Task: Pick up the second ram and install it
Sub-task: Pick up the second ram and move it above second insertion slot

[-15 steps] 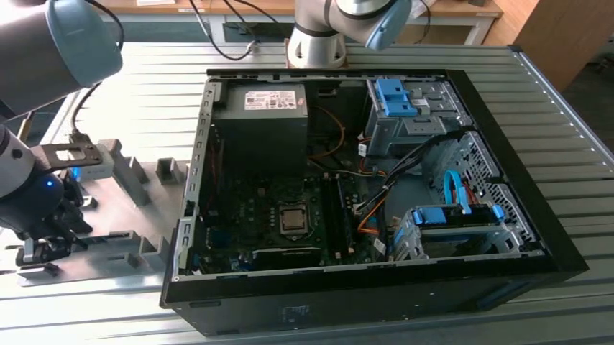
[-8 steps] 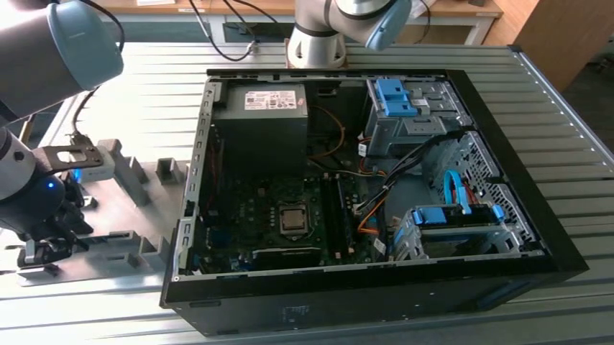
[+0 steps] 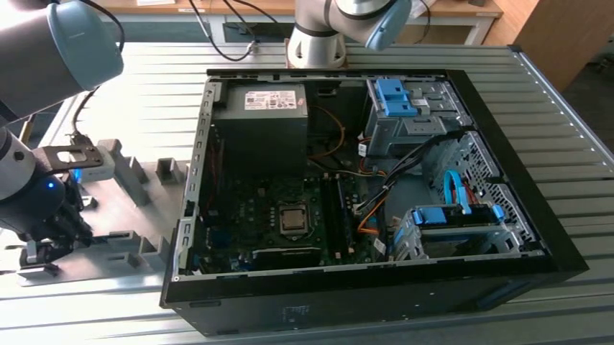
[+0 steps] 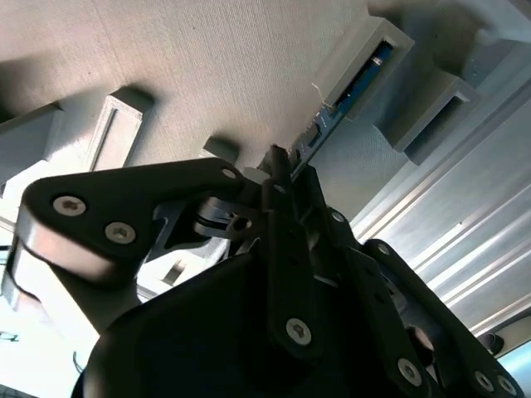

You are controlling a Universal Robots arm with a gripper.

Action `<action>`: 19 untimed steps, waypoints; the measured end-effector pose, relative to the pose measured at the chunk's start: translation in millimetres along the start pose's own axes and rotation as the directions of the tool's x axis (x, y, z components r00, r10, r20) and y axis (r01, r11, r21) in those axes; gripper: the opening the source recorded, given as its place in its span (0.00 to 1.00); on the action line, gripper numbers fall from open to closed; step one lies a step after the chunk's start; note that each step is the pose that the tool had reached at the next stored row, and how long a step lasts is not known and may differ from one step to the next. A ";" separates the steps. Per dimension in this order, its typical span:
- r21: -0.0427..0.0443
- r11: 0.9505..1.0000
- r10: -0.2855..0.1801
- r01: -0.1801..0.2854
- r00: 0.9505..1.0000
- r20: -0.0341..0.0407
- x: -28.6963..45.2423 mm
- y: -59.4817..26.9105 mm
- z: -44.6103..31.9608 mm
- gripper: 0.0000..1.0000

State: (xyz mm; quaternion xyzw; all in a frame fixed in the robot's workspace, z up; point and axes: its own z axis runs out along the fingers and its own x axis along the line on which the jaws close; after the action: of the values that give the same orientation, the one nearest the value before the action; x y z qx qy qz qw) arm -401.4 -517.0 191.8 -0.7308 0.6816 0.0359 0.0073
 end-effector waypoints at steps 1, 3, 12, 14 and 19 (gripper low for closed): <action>0.000 1.000 0.000 0.000 1.000 0.000 0.0 0.0 0.0 0.22; 0.000 1.000 0.000 0.000 1.000 0.000 0.0 0.0 0.1 0.16; 0.000 1.000 0.000 0.000 1.000 0.000 0.0 0.0 0.2 0.14; 0.000 1.000 0.000 0.000 1.000 0.000 0.0 0.0 0.2 0.14; 0.000 1.000 0.000 0.000 1.000 0.000 0.0 0.0 0.0 0.14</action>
State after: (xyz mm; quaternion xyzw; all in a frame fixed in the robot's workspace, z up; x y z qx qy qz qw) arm -401.4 -517.0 191.9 -0.7308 0.6816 0.0359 0.0074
